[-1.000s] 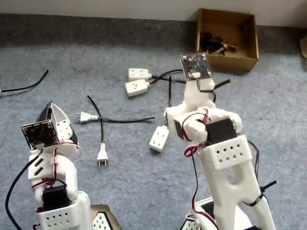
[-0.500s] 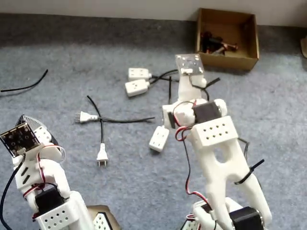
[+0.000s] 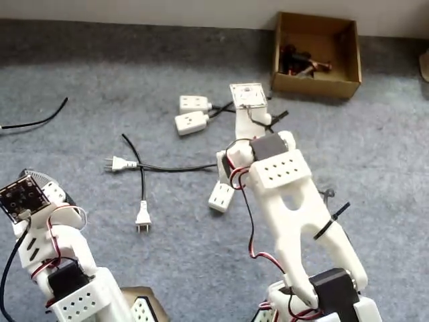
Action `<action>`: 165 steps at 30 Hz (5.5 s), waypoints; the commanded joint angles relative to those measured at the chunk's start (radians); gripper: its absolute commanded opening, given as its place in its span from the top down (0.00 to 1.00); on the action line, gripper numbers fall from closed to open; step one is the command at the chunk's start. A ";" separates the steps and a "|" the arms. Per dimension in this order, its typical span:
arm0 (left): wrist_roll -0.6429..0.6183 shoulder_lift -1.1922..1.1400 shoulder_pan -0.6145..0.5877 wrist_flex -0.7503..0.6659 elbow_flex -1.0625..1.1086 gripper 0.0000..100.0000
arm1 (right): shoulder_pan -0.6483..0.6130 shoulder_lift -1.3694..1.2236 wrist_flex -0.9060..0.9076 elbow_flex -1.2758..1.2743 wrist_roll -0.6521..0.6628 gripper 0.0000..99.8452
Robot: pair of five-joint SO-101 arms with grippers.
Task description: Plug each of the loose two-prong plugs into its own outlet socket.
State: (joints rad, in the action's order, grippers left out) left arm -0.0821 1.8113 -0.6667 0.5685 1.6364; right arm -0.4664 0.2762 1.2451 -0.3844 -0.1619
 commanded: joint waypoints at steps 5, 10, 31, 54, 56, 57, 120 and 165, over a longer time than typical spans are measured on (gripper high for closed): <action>-0.011 0.013 -0.010 -0.005 0.015 0.99 | -0.016 -0.010 -0.016 0.079 0.043 0.99; -0.011 0.013 -0.010 -0.005 0.015 0.99 | -0.016 -0.010 -0.016 0.074 0.043 0.99; -0.011 0.013 -0.008 -0.005 0.016 0.99 | -0.015 -0.005 -0.058 0.010 0.063 0.99; -0.011 0.013 -0.008 -0.005 0.016 0.99 | -0.012 -0.010 -0.061 -0.036 -0.041 0.99; -0.011 0.013 -0.008 -0.005 0.016 0.99 | -0.007 -0.010 -0.061 -0.036 -0.060 0.99; -0.011 0.013 -0.008 -0.005 0.016 0.99 | -0.002 -0.010 -0.061 -0.036 -0.061 0.99; -0.011 0.013 -0.008 -0.005 0.016 0.99 | -0.070 -0.085 -0.081 -0.124 0.043 0.99; -0.011 0.013 0.013 -0.003 0.018 0.99 | -0.125 -0.189 -0.283 -0.242 0.152 0.99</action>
State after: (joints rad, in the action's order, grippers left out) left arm -0.0821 1.8098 -0.6651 0.5685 1.6640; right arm -0.5631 0.1427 0.9705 -0.6145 -0.0238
